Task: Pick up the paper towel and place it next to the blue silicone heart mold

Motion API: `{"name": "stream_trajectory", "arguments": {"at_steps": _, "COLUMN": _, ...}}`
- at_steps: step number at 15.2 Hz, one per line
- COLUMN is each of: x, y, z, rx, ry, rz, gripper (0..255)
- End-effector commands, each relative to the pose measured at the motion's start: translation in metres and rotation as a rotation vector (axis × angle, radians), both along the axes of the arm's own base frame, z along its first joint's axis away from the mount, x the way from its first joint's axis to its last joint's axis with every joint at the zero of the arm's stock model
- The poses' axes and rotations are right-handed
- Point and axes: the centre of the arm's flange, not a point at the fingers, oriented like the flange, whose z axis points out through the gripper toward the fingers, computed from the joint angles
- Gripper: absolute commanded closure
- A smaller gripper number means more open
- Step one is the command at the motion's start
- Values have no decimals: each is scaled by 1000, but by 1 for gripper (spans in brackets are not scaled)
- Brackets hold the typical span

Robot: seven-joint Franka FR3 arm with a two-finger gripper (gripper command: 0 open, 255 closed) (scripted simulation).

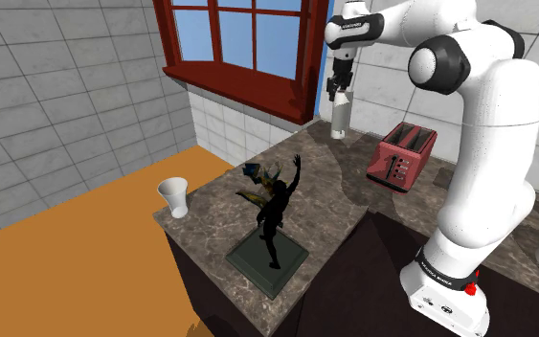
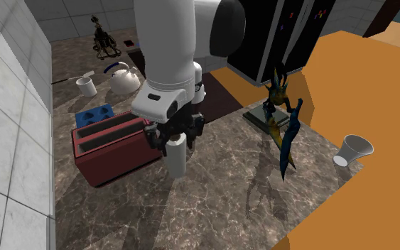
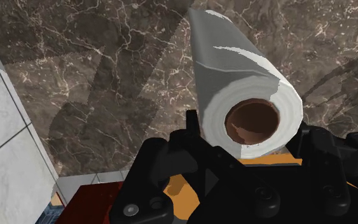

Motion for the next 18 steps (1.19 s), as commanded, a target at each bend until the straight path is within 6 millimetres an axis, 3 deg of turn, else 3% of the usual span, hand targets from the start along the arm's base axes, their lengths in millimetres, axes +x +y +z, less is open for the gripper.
{"name": "stream_trajectory", "arguments": {"at_steps": 1, "x": 0, "y": 0, "z": 11, "rx": 0, "ry": 1, "rz": 0, "gripper": 255}}
{"name": "stream_trajectory", "arguments": {"at_steps": 18, "x": 0, "y": 0, "z": 101, "rx": 0, "ry": 1, "rz": 0, "gripper": 255}}
